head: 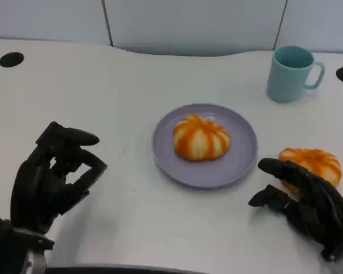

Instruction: Grasp the bread from the table and place it into the plate.

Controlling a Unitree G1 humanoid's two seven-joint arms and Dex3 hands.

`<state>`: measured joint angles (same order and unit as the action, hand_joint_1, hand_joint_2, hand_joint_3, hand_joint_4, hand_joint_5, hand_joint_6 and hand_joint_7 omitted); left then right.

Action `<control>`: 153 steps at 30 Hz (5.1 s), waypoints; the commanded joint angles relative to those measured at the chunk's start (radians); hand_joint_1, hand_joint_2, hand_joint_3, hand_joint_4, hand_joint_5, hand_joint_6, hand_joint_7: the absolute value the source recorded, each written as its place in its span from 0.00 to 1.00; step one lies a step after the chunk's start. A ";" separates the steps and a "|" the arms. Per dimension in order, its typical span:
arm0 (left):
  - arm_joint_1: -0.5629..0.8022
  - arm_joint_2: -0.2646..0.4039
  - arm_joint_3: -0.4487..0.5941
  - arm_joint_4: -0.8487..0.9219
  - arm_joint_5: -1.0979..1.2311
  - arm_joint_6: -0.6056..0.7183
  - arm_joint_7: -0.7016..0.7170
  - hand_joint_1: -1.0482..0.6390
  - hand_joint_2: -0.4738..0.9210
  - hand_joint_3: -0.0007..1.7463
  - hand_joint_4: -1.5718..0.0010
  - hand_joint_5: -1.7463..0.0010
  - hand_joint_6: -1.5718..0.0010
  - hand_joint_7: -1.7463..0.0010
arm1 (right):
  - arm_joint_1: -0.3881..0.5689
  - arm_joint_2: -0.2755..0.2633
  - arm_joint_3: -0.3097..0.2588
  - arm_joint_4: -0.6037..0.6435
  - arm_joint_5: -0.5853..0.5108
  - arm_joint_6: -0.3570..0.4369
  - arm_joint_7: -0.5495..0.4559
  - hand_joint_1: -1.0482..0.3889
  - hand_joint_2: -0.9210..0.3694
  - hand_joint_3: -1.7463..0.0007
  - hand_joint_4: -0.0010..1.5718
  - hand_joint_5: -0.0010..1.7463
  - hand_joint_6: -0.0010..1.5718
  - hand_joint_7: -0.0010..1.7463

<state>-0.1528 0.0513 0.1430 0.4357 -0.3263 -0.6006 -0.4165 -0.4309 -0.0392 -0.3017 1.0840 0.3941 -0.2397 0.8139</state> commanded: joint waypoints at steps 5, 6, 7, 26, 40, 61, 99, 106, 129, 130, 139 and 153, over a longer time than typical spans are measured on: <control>0.120 -0.011 0.016 -0.043 0.006 0.061 0.029 0.31 1.00 0.04 0.81 0.00 0.83 0.08 | 0.034 0.000 0.002 0.001 -0.011 0.045 -0.014 0.42 0.00 0.94 0.44 0.66 0.59 0.19; 0.132 -0.013 0.016 -0.045 0.005 0.065 0.028 0.31 1.00 0.04 0.81 0.00 0.83 0.07 | 0.036 -0.001 0.004 -0.004 -0.014 0.044 -0.019 0.42 0.00 0.94 0.44 0.66 0.59 0.19; 0.142 -0.014 0.017 -0.043 0.004 0.064 0.025 0.33 1.00 0.04 0.79 0.00 0.83 0.06 | 0.037 -0.001 0.005 -0.007 -0.015 0.045 -0.023 0.42 0.00 0.94 0.44 0.67 0.59 0.19; 0.161 -0.032 0.031 0.018 -0.008 0.057 0.003 0.42 0.99 0.02 0.66 0.00 0.77 0.00 | 0.040 -0.002 0.009 -0.013 -0.014 0.048 -0.019 0.42 0.00 0.93 0.44 0.67 0.59 0.18; 0.126 -0.054 0.072 0.068 -0.110 0.143 -0.072 0.44 0.98 0.02 0.57 0.00 0.72 0.00 | 0.048 -0.011 0.024 -0.026 -0.027 0.018 -0.010 0.43 0.00 0.91 0.44 0.68 0.59 0.18; 0.121 -0.048 0.117 0.069 -0.201 0.239 -0.210 0.38 0.99 0.01 0.74 0.00 0.84 0.08 | 0.048 -0.018 0.030 -0.008 -0.033 0.002 0.011 0.46 0.00 0.92 0.46 0.63 0.61 0.16; 0.156 -0.037 0.101 -0.005 -0.198 0.354 -0.249 0.35 0.98 0.00 0.76 0.00 0.80 0.19 | 0.089 -0.034 0.059 -0.067 -0.033 0.066 0.074 0.44 0.00 0.93 0.46 0.63 0.60 0.18; 0.163 -0.033 0.101 -0.016 -0.190 0.372 -0.265 0.36 0.99 0.00 0.77 0.01 0.79 0.23 | 0.102 -0.036 0.075 -0.120 -0.037 0.112 0.065 0.43 0.00 0.92 0.47 0.62 0.60 0.18; 0.153 -0.028 0.121 -0.007 -0.234 0.424 -0.326 0.35 0.99 0.00 0.74 0.09 0.75 0.34 | 0.117 -0.030 0.078 -0.166 -0.034 0.149 0.058 0.44 0.00 0.93 0.48 0.62 0.60 0.17; 0.153 -0.028 0.121 -0.007 -0.234 0.424 -0.326 0.35 0.99 0.00 0.74 0.09 0.75 0.33 | 0.117 -0.030 0.078 -0.165 -0.035 0.148 0.059 0.44 0.00 0.93 0.47 0.62 0.60 0.17; 0.154 -0.034 0.125 -0.013 -0.234 0.426 -0.316 0.36 0.99 0.00 0.75 0.09 0.75 0.33 | 0.118 -0.031 0.081 -0.163 -0.039 0.140 0.055 0.44 0.00 0.93 0.46 0.62 0.60 0.17; 0.149 -0.035 0.129 -0.008 -0.233 0.422 -0.311 0.36 0.98 0.00 0.76 0.08 0.76 0.32 | 0.112 -0.031 0.077 -0.147 -0.035 0.130 0.061 0.44 0.00 0.93 0.46 0.63 0.60 0.18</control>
<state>0.0049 0.0033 0.2601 0.4304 -0.5588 -0.1696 -0.7238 -0.3418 -0.0652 -0.2257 0.9066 0.3668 -0.1143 0.8762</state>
